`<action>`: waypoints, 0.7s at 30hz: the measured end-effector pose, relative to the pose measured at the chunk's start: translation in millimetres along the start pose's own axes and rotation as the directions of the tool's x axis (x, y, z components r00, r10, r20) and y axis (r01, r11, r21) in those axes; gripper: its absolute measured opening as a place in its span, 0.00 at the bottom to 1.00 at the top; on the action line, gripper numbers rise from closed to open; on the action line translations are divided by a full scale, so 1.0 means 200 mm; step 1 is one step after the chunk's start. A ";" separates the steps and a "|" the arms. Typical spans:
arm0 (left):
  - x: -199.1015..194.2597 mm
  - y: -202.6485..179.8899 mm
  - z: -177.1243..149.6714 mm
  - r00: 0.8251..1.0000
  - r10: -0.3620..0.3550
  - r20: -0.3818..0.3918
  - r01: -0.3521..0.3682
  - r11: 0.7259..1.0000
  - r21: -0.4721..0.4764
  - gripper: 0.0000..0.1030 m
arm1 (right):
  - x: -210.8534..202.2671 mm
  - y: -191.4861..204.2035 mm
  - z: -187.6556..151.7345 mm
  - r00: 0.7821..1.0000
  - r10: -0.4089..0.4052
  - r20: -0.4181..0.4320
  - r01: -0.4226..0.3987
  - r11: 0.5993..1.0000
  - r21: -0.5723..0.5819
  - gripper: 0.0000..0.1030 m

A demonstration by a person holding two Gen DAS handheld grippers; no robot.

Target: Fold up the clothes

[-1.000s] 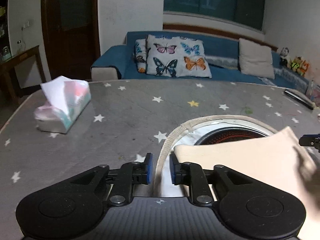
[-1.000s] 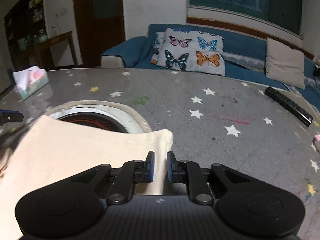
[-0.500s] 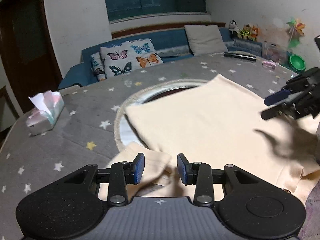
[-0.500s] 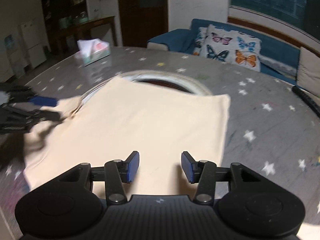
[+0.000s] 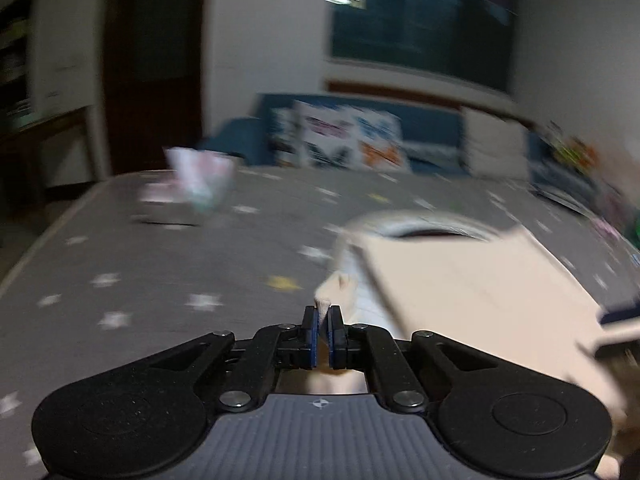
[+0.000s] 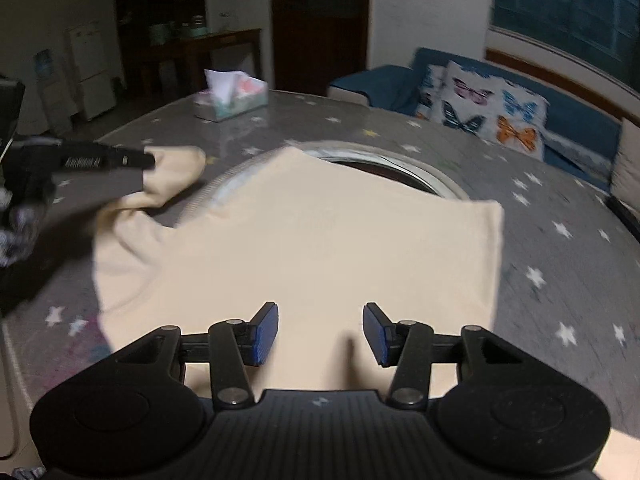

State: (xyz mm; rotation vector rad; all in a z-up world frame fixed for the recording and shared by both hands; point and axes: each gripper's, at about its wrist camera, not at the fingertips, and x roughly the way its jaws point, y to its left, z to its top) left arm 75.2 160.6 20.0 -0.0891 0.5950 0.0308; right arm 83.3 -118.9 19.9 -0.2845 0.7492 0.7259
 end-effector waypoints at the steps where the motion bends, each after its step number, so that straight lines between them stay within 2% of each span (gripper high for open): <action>1: -0.02 0.05 -0.01 1.000 0.020 0.001 -0.020 0.999 -0.025 0.05 | 0.00 0.03 0.01 1.000 0.015 0.003 -0.015 1.000 -0.017 0.46; 5: -0.09 0.24 -0.04 0.995 0.102 -0.001 -0.101 0.987 -0.125 0.05 | 0.00 0.17 0.05 0.997 0.075 0.011 -0.074 0.994 -0.085 0.46; 10: -0.19 0.48 -0.08 0.979 0.202 -0.015 -0.200 0.948 -0.248 0.05 | 0.05 0.41 0.06 0.988 0.155 -0.010 -0.154 0.967 -0.205 0.46; 15: -0.23 0.52 -0.14 0.980 0.199 -0.024 -0.198 0.941 -0.275 0.05 | 0.13 0.61 0.03 0.981 0.192 -0.036 -0.194 0.929 -0.316 0.42; 17: -0.25 0.52 -0.14 0.980 0.199 -0.018 -0.196 0.940 -0.281 0.05 | 0.17 0.64 0.03 0.981 0.192 -0.042 -0.195 0.926 -0.325 0.33; 19: -0.27 0.53 -0.15 0.980 0.198 -0.011 -0.193 0.938 -0.286 0.05 | 0.19 0.65 0.03 0.981 0.190 -0.046 -0.195 0.927 -0.321 0.28; 21: -0.29 0.54 -0.16 0.980 0.198 -0.005 -0.190 0.937 -0.292 0.05 | 0.20 0.65 0.02 0.980 0.195 -0.051 -0.201 0.927 -0.316 0.13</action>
